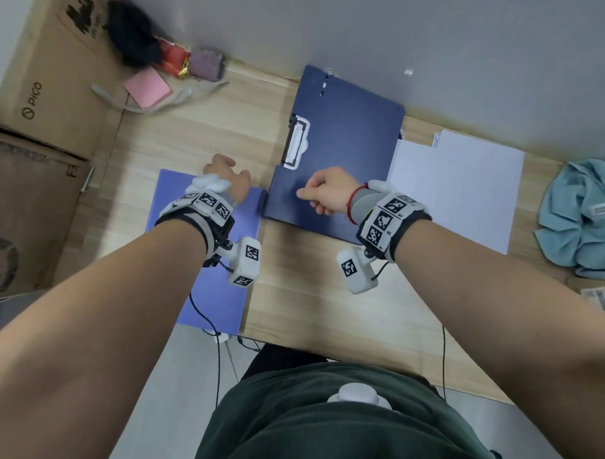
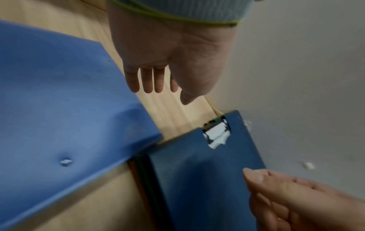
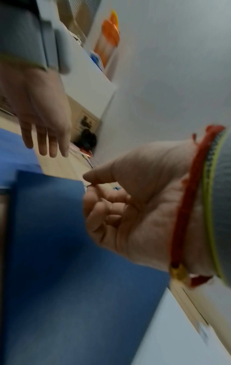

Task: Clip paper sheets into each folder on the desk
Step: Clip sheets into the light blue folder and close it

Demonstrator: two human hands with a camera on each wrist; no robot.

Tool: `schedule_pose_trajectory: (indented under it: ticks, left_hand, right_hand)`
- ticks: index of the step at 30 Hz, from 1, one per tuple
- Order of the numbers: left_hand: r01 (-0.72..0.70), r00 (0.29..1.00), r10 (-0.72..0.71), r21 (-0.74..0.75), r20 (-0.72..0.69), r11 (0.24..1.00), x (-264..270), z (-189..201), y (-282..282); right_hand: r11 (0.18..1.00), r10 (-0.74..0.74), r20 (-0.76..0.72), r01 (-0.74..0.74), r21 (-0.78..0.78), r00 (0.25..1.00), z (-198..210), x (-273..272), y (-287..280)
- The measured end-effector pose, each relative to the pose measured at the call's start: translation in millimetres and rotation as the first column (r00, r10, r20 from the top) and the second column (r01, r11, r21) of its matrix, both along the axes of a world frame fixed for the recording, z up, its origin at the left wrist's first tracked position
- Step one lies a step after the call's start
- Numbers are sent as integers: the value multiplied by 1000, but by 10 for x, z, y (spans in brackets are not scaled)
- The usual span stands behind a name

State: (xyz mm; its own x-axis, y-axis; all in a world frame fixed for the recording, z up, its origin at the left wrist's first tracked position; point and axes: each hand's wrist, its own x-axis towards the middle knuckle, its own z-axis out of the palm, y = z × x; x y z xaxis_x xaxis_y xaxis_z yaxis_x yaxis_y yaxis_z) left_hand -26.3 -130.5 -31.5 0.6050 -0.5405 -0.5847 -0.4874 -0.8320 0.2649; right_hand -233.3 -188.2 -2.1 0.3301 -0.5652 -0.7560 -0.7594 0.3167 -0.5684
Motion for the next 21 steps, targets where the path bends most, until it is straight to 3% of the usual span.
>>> schedule_pose_trajectory:
  ticks: [3, 5, 11, 16, 21]
  left_hand:
    - [-18, 996, -4, 238, 91, 971, 283, 16, 377]
    - [-50, 996, 21, 318, 92, 947, 434, -12, 677]
    - [-194, 980, 169, 339, 103, 920, 636, -109, 1448]
    - [-215, 976, 188, 359, 110, 908, 702, -126, 1720]
    - [-284, 959, 262, 386, 108, 878, 718, -82, 1902]
  right_hand:
    - [984, 104, 5, -103, 143, 995, -132, 284, 377]
    - [969, 177, -31, -168, 182, 984, -277, 420, 611]
    - [940, 304, -88, -284, 188, 949, -481, 615, 1023]
    - [962, 83, 27, -87, 260, 996, -560, 753, 1228]
    - [937, -111, 102, 70, 342, 989, -597, 726, 1282]
